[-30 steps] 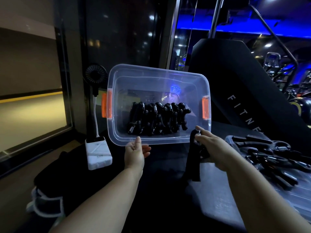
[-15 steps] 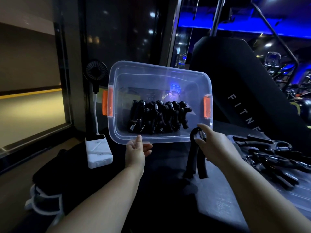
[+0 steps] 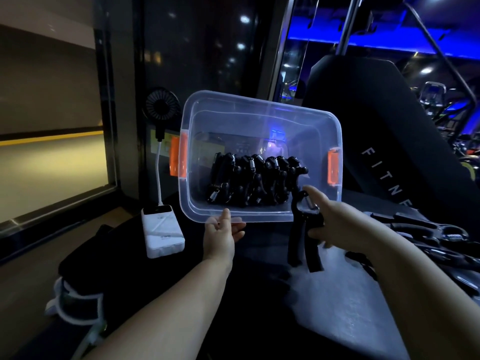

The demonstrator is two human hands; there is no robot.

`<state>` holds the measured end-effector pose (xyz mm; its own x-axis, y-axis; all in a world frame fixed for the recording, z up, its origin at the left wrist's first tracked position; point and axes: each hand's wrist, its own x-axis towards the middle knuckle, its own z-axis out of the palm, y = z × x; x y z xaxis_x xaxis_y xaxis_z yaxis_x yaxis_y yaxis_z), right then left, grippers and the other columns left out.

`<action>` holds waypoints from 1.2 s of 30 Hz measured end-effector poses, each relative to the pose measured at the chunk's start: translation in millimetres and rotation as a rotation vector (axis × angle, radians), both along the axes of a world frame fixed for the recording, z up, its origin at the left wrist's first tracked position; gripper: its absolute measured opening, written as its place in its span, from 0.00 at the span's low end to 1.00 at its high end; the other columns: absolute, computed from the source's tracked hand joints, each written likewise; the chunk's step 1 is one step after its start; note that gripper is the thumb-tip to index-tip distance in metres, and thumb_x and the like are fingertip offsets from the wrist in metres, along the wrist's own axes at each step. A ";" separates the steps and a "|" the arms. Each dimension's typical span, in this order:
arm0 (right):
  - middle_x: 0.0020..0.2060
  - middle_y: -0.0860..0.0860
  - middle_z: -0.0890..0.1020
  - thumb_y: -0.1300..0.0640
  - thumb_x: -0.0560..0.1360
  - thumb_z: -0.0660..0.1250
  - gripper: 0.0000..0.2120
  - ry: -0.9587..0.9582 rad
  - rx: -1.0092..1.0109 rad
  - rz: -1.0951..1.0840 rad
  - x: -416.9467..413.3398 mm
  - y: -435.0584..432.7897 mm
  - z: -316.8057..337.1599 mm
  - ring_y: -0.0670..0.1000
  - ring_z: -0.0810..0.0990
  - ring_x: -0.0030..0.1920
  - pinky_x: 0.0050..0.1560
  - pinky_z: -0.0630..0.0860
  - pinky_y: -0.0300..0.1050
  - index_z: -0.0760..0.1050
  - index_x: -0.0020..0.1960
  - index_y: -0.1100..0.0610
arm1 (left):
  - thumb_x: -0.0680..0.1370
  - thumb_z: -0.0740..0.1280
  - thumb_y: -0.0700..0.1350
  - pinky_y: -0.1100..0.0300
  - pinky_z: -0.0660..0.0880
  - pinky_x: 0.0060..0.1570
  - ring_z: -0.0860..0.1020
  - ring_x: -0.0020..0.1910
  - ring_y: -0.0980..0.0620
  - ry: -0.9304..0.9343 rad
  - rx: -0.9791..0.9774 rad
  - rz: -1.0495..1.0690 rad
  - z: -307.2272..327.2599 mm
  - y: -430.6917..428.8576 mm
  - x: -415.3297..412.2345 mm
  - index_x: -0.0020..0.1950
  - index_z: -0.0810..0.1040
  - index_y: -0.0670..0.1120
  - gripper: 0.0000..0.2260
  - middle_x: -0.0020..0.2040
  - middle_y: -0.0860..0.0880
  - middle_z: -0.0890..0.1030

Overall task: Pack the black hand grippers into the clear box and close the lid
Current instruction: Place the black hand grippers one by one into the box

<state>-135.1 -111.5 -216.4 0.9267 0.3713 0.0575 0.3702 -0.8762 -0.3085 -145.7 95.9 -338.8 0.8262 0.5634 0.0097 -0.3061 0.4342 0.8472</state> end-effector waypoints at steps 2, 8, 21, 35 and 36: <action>0.34 0.45 0.75 0.57 0.71 0.72 0.44 -0.195 0.039 0.031 5.2 11.7 3.4 0.45 0.76 0.29 0.31 0.72 0.41 0.48 0.76 0.42 | 0.81 0.60 0.49 0.62 0.77 0.34 0.82 0.37 0.53 -0.017 -0.025 -0.013 1.0 0.2 -1.2 0.49 0.69 0.46 0.08 0.42 0.45 0.82; 0.47 0.51 0.79 0.55 0.71 0.71 0.42 -0.335 0.439 0.017 26.9 71.6 9.1 0.51 0.78 0.35 0.32 0.72 0.42 0.46 0.72 0.34 | 0.79 0.64 0.44 0.62 0.77 0.32 0.81 0.34 0.51 -0.071 -0.024 0.064 5.3 0.2 -4.0 0.55 0.68 0.29 0.17 0.37 0.39 0.81; 0.52 0.56 0.80 0.56 0.75 0.67 0.43 -0.242 0.290 0.013 75.0 184.6 -15.8 0.53 0.75 0.37 0.35 0.69 0.43 0.41 0.78 0.45 | 0.83 0.55 0.49 0.60 0.76 0.34 0.81 0.39 0.44 -0.100 -0.082 0.056 5.0 1.9 -6.2 0.58 0.67 0.27 0.23 0.43 0.31 0.80; 0.44 0.53 0.79 0.54 0.77 0.65 0.38 -0.242 0.160 0.053 102.0 220.5 -26.7 0.56 0.77 0.45 0.38 0.68 0.45 0.44 0.78 0.51 | 0.83 0.50 0.50 0.56 0.78 0.37 0.82 0.39 0.44 -0.140 -0.141 0.107 0.7 0.5 -3.7 0.49 0.70 0.50 0.11 0.36 0.40 0.83; 0.41 0.52 0.77 0.53 0.77 0.65 0.38 -0.252 0.140 0.047 103.0 221.9 -26.2 0.55 0.75 0.42 0.35 0.67 0.45 0.45 0.78 0.51 | 0.83 0.50 0.50 0.57 0.77 0.37 0.82 0.39 0.44 -0.135 -0.140 0.103 0.1 0.7 -3.5 0.49 0.70 0.49 0.12 0.36 0.41 0.83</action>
<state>-32.0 110.4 -242.6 0.8587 0.3860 0.3370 0.4898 -0.8117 -0.3181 -149.2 96.6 -338.8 0.7603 0.6487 0.0322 -0.4618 0.5051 0.7291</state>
